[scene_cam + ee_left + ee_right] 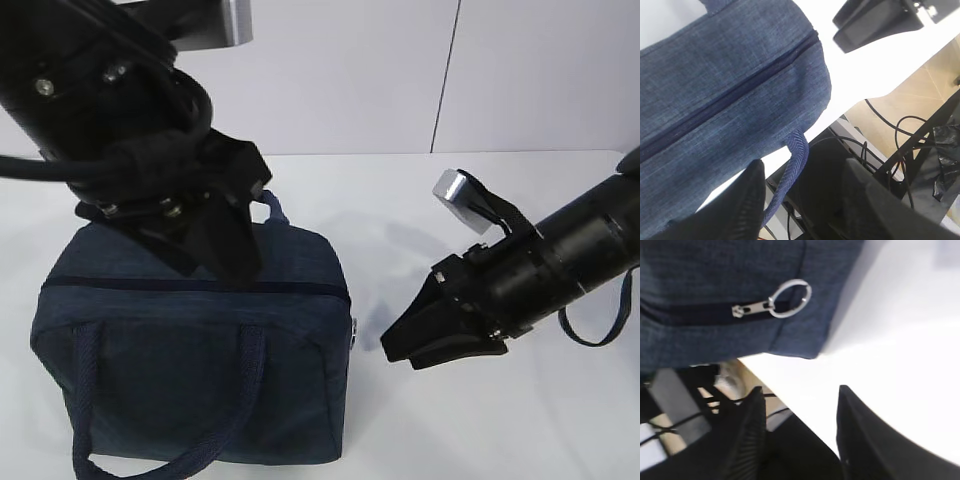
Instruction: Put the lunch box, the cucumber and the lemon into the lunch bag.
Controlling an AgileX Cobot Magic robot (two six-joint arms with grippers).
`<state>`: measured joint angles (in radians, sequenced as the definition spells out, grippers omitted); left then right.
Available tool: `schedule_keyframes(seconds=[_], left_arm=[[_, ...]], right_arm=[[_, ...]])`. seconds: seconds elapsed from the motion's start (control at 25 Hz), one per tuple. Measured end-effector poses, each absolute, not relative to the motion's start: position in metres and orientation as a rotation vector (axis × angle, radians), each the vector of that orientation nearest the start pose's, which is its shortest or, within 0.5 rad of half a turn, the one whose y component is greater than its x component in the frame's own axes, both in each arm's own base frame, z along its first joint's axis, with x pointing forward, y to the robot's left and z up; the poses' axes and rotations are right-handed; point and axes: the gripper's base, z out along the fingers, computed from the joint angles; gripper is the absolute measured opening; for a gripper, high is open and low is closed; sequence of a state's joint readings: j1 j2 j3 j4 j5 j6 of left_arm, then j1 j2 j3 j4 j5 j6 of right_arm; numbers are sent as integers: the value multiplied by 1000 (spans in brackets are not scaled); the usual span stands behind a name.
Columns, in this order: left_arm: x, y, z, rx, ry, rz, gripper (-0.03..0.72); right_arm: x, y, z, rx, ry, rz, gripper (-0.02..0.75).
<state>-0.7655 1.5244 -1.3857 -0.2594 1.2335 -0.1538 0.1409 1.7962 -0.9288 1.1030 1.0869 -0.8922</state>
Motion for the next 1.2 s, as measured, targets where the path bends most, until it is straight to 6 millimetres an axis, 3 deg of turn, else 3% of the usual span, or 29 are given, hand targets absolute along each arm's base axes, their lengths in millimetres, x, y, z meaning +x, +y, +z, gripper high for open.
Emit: schedule_keyframes(seconds=[0.4, 0.8, 0.96, 1.2], left_arm=[[199, -214, 345, 694, 2818, -472, 358], [198, -206, 337, 651, 2840, -393, 319], [188, -191, 337, 631, 2843, -388, 318], [167, -153, 356, 543, 2772, -424, 318]], right_arm=[[268, 91, 209, -519, 2820, 904, 334], [240, 57, 251, -414, 2891, 370, 334], [224, 48, 269, -387, 2869, 265, 334], [195, 35, 299, -341, 2785, 130, 334]])
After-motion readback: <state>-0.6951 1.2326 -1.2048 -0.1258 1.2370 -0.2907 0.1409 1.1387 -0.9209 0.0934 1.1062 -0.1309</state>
